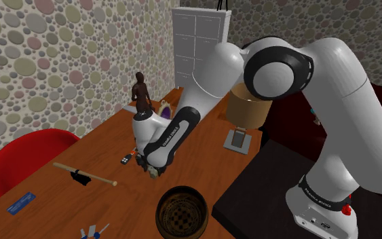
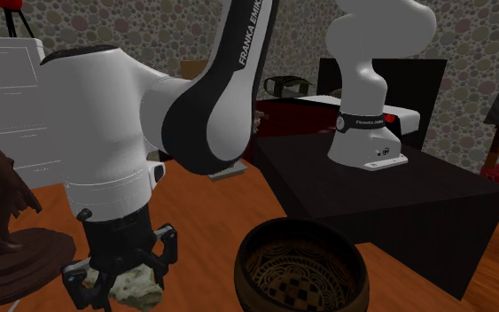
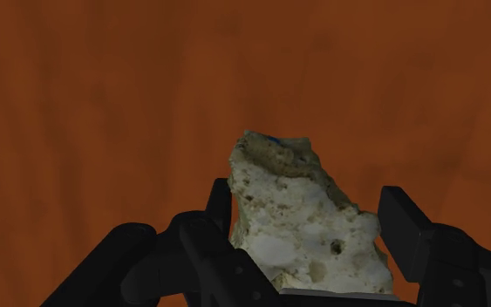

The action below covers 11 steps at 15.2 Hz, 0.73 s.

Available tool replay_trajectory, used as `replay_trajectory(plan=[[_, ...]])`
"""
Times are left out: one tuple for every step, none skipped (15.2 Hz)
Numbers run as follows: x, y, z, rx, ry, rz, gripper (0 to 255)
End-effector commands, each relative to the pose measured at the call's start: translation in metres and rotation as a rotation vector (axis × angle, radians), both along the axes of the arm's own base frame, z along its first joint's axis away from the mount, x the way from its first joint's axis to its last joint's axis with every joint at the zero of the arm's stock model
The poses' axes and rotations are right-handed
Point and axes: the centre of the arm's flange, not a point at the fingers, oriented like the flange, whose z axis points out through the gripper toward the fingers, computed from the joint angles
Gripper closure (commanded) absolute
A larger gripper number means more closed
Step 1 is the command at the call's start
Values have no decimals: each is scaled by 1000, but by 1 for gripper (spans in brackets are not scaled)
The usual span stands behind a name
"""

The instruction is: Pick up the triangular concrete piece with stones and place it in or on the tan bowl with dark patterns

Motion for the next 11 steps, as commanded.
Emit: replay_trajectory(plan=[[1,0,11,0,0,0,255],[1,0,16,0,0,0,255],[1,0,21,0,0,0,255],[1,0,27,0,0,0,255],[1,0,32,0,0,0,255],[1,0,37,0,0,0,255],[1,0,42,0,0,0,255],[1,0,48,0,0,0,255],[1,0,53,0,0,0,255],[1,0,58,0,0,0,255],[1,0,63,0,0,0,255]])
